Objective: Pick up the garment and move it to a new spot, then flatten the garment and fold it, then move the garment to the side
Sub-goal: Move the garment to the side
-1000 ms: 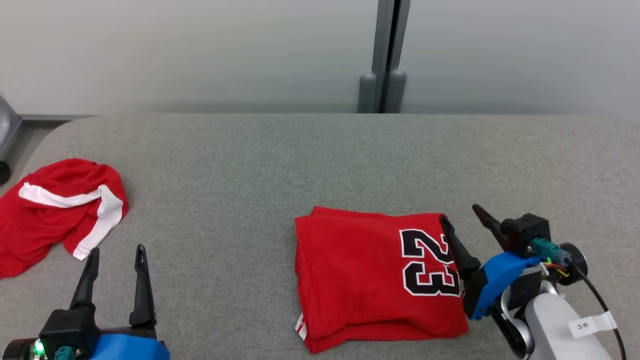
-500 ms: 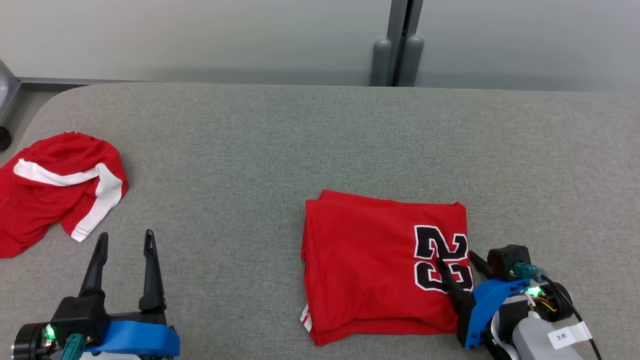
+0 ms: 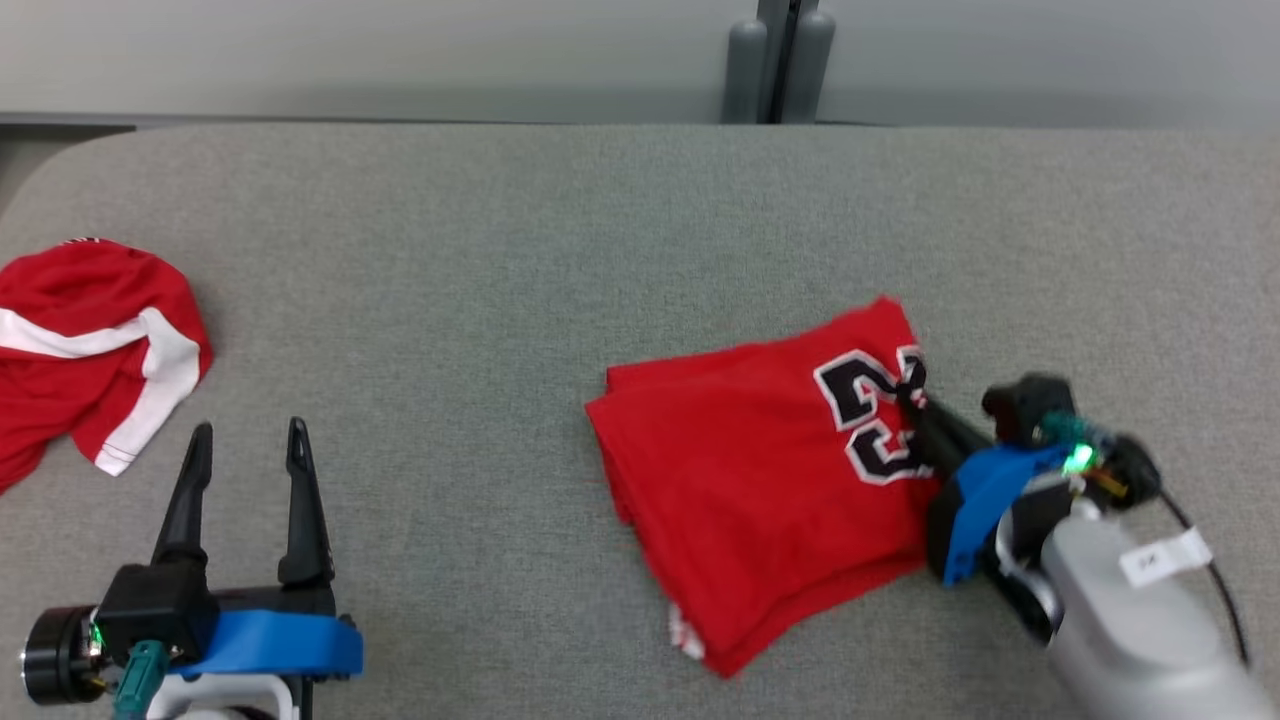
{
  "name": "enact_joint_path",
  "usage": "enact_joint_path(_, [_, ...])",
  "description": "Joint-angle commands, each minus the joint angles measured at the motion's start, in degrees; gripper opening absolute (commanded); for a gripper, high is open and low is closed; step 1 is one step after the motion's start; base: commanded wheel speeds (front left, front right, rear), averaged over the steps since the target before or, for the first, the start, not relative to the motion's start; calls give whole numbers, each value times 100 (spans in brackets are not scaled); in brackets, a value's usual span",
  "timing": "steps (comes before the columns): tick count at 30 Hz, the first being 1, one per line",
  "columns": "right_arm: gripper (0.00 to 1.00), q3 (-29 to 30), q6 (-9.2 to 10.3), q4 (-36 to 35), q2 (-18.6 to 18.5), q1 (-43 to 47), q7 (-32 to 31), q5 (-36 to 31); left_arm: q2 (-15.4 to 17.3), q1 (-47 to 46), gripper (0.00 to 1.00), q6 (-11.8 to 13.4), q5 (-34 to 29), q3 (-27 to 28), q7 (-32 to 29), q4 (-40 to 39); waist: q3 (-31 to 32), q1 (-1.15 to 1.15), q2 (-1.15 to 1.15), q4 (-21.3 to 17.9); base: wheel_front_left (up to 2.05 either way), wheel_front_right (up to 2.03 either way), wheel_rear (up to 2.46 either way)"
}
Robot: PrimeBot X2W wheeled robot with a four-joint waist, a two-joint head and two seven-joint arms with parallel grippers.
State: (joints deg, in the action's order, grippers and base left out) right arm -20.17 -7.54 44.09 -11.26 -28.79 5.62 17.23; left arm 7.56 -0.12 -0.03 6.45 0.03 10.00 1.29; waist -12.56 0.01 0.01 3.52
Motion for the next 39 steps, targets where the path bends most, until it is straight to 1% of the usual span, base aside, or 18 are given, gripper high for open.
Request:
enact_joint_path(1, [0,-133,8,-56,-226,-399,-38,-29,43,-184,100,30,-31,7,44,-44,-143,-1,-1,3,0,0,0])
enact_joint_path(6, [0,-522,9,-73,-778,-1340,-169,118,105,-382,100,106,-93,24,88,-172,-551,-1,-1,-155,0,0,0])
enact_joint_path(12, [0,-858,8,-4,-1604,-2395,-183,382,260,-650,100,179,-229,20,16,-500,-1238,-1,-1,-482,0,0,0])
enact_joint_path(14, [0,-947,7,4,-1848,-2708,-151,507,307,-712,100,225,-274,59,-43,-673,-1465,-1,-1,-655,0,0,0])
enact_joint_path(17, [0,-1032,8,50,-2202,-3153,-105,690,462,-774,100,314,-358,178,-164,-988,-1802,-1,-1,-943,0,0,0])
enact_joint_path(23, [0,-1173,8,297,-2768,-3779,19,1021,742,-730,100,403,-511,384,-440,-1565,-2168,-1,-1,-1388,0,0,0])
enact_joint_path(26, [0,-1302,7,446,-2957,-3987,16,1159,849,-671,100,426,-543,469,-569,-1833,-2258,-1,-1,-1527,0,0,0])
enact_joint_path(30, [0,-1459,8,647,-3078,-4152,-9,1277,914,-586,100,478,-591,540,-740,-2161,-2326,-1,-1,-1661,0,0,0])
enact_joint_path(34, [0,-1576,7,878,-3001,-4273,48,1450,971,-506,100,506,-604,600,-844,-2380,-2387,-1,-1,-1742,0,0,0])
enact_joint_path(36, [0,-1670,7,991,-2991,-4379,100,1424,993,-516,100,505,-598,613,-879,-2457,-2433,-1,-1,-1756,0,0,0])
enact_joint_path(39, [0,-1778,7,1191,-2856,-4512,181,1393,1019,-541,100,511,-605,599,-912,-2521,-2482,-1,-1,-1764,0,0,0])
